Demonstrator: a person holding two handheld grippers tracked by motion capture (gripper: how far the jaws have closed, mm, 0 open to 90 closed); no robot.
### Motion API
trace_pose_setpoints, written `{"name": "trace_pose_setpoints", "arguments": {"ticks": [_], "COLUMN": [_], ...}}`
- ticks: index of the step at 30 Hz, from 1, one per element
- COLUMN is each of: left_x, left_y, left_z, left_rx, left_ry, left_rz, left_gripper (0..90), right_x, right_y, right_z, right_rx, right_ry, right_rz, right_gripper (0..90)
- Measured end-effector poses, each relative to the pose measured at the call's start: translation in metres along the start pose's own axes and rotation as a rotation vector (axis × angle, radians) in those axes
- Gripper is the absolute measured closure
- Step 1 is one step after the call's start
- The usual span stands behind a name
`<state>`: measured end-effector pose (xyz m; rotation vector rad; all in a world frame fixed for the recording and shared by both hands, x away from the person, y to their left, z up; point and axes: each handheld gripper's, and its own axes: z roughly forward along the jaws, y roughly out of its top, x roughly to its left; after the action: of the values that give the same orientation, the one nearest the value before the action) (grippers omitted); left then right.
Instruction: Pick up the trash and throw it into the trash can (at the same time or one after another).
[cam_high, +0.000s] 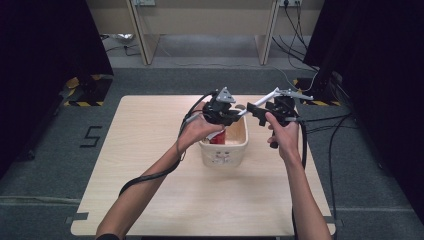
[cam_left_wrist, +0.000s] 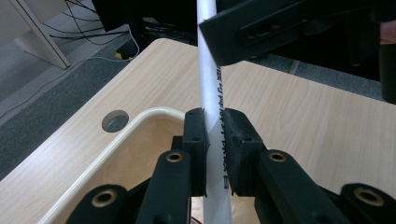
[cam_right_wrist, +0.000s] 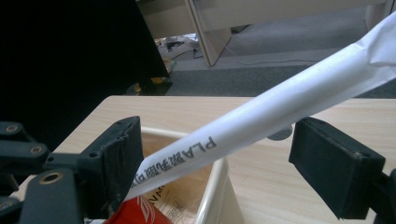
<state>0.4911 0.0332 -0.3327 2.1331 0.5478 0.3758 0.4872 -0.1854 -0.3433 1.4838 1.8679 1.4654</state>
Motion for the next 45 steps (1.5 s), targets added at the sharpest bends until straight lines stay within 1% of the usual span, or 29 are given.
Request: {"name": "trace_pose_setpoints", "arguments": {"ticks": [2, 3, 6, 7, 9, 10, 11, 12, 13, 15, 17, 18, 19, 20, 22, 23, 24, 25, 26, 27, 28, 29, 32, 35, 36, 38, 40, 43, 45], "left_x": [0.0, 0.001, 0.001, 0.001, 0.001, 0.001, 0.001, 0.001, 0.001, 0.001, -0.001, -0.001, -0.002, -0.002, -0.002, -0.002, -0.002, -0.001, 0.0, 0.0, 0.0, 0.001, 0.002, 0.004, 0.004, 0.005, 0.007, 0.008, 0.01], "left_y": [0.001, 0.002, 0.004, 0.004, 0.004, 0.004, 0.004, 0.004, 0.004, 0.003, 0.003, 0.003, 0.003, 0.002, 0.002, 0.002, 0.002, 0.001, 0.001, 0.001, 0.001, 0.001, -0.001, -0.006, -0.006, -0.01, -0.016, -0.02, -0.024], "left_z": [0.0, 0.0, 0.0, 0.001, 0.002, 0.004, 0.004, 0.006, 0.006, 0.007, 0.009, 0.009, 0.01, 0.011, 0.011, 0.011, 0.011, 0.01, 0.007, 0.007, 0.005, 0.003, -0.003, -0.01, -0.01, -0.014, -0.021, -0.027, -0.032], "left_rx": [-0.001, -0.003, 0.0, 0.004, 0.007, 0.013, 0.013, 0.017, 0.017, 0.022, 0.04, 0.04, 0.042, 0.044, 0.048, 0.051, 0.051, 0.051, 0.048, 0.048, 0.051, 0.052, 0.048, 0.055, 0.055, 0.054, 0.041, 0.032, 0.026], "left_ry": [0.001, 0.001, 0.002, 0.0, 0.001, 0.002, 0.002, 0.002, 0.002, -0.009, -0.015, -0.015, -0.015, -0.016, -0.018, -0.011, -0.011, -0.006, -0.002, -0.002, 0.0, 0.003, 0.01, 0.015, 0.015, 0.021, 0.02, 0.017, 0.018], "left_rz": [0.0, 0.0, 0.0, 0.001, 0.001, -0.001, -0.001, -0.004, -0.004, -0.013, -0.007, -0.007, -0.006, -0.007, -0.012, -0.018, -0.018, -0.024, -0.04, -0.04, -0.048, -0.054, -0.064, -0.072, -0.072, -0.081, -0.103, -0.116, -0.125], "left_gripper": [79.2, 79.3, 79.3, 79.2, 79.2, 79.2, 79.2, 79.1, 79.0, 78.8, 77.0, 76.6, 75.7, 75.7, 70.6, 63.2, 58.8, 55.8, 53.0, 50.6, 50.6, 48.4, 45.2, 41.8, 41.1, 39.9, 36.8, 34.7, 32.5], "right_x": [0.0, -0.001, -0.001, -0.001, 0.0, 0.0, 0.0, 0.001, 0.001, 0.002, 0.002, 0.002, 0.003, 0.003, 0.005, 0.007, 0.007, 0.009, 0.01, 0.01, 0.01, 0.011, 0.01, 0.011, 0.011, 0.012, 0.013, 0.012, 0.007], "right_y": [0.001, 0.001, 0.0, -0.001, -0.001, -0.001, -0.001, -0.001, -0.001, -0.001, -0.001, -0.001, -0.001, -0.001, -0.002, -0.002, -0.002, -0.002, -0.002, -0.002, -0.002, -0.002, -0.003, -0.004, -0.004, -0.005, -0.008, -0.011, -0.018], "right_z": [0.003, 0.006, 0.01, 0.012, 0.012, 0.011, 0.011, 0.01, 0.01, 0.009, 0.007, 0.007, 0.006, 0.006, 0.006, 0.006, 0.006, 0.006, 0.006, 0.006, 0.005, 0.005, 0.003, -0.001, -0.001, -0.004, -0.008, -0.01, -0.013], "right_rx": [-0.01, -0.015, -0.012, -0.015, -0.02, -0.028, -0.028, -0.032, -0.032, -0.033, -0.039, -0.039, -0.036, -0.036, -0.036, -0.035, -0.035, -0.04, -0.041, -0.041, -0.038, -0.036, -0.03, 0.003, 0.003, 0.019, 0.043, 0.051, 0.068], "right_ry": [0.012, 0.038, 0.044, 0.043, 0.041, 0.041, 0.041, 0.032, 0.032, 0.022, 0.024, 0.024, 0.024, 0.024, 0.022, 0.026, 0.026, 0.039, 0.043, 0.043, 0.045, 0.045, 0.028, -0.007, -0.007, -0.031, -0.052, -0.045, -0.047], "right_rz": [0.032, 0.075, 0.082, 0.077, 0.074, 0.064, 0.064, 0.032, 0.032, 0.012, -0.01, -0.01, -0.027, -0.027, -0.046, -0.058, -0.058, -0.064, -0.069, -0.069, -0.072, -0.073, -0.086, -0.131, -0.131, -0.165, -0.197, -0.194, -0.193], "right_gripper": [19.4, 22.9, 26.3, 31.0, 32.7, 35.9, 35.9, 38.6, 38.6, 41.0, 43.4, 43.4, 44.6, 44.6, 45.6, 46.3, 46.3, 46.4, 46.4, 46.4, 46.3, 45.8, 44.1, 40.7, 40.7, 38.4, 33.8, 30.8, 26.8]}}
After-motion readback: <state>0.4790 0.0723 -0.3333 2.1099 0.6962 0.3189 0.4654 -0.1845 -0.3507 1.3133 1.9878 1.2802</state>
